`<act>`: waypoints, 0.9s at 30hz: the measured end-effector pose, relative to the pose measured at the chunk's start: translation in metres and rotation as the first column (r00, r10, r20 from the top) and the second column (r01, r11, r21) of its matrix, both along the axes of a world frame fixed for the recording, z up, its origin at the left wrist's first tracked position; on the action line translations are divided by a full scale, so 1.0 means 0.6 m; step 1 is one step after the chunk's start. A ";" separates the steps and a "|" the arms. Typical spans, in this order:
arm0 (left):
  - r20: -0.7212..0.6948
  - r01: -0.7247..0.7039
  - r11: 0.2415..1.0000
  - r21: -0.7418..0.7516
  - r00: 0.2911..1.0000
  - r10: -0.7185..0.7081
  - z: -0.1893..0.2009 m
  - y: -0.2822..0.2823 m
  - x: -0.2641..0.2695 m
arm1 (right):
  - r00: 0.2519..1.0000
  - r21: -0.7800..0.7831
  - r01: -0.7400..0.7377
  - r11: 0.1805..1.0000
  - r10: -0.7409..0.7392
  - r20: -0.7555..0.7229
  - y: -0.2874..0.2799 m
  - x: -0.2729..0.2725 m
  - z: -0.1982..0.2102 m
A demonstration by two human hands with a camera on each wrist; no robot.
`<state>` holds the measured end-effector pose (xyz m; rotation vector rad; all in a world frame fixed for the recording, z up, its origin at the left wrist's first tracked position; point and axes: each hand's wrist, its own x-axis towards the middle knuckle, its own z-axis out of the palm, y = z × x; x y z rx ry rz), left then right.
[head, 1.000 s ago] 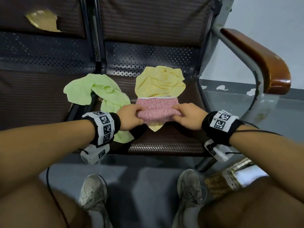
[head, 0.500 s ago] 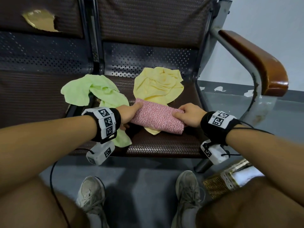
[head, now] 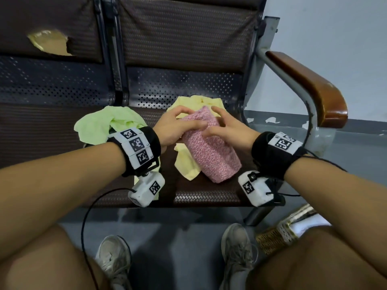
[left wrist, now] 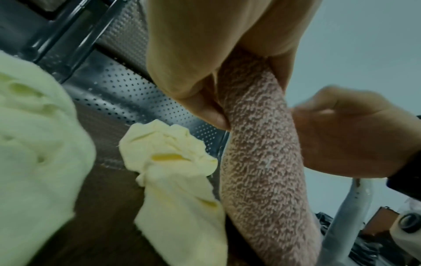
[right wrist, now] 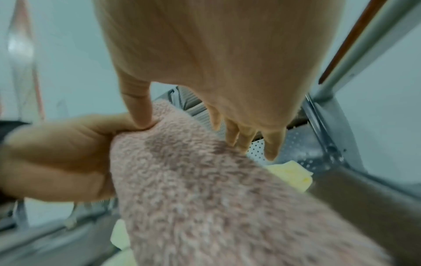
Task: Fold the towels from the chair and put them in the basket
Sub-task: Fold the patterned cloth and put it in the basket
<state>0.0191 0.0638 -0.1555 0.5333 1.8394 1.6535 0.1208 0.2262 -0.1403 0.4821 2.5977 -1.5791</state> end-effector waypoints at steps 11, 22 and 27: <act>0.087 0.233 0.972 -0.016 0.969 -0.230 0.014 0.005 0.093 | 0.944 -0.396 0.239 0.887 -0.307 -0.119 0.003 0.079 0.034; 0.060 0.608 0.794 -0.035 0.794 -0.605 0.010 0.138 0.257 | 0.931 -0.337 0.352 0.873 -0.363 0.031 0.178 0.316 0.098; 0.076 0.718 0.684 -0.127 0.695 -0.715 -0.039 0.261 0.378 | 0.820 -0.330 0.567 0.755 -0.555 0.139 0.277 0.503 0.017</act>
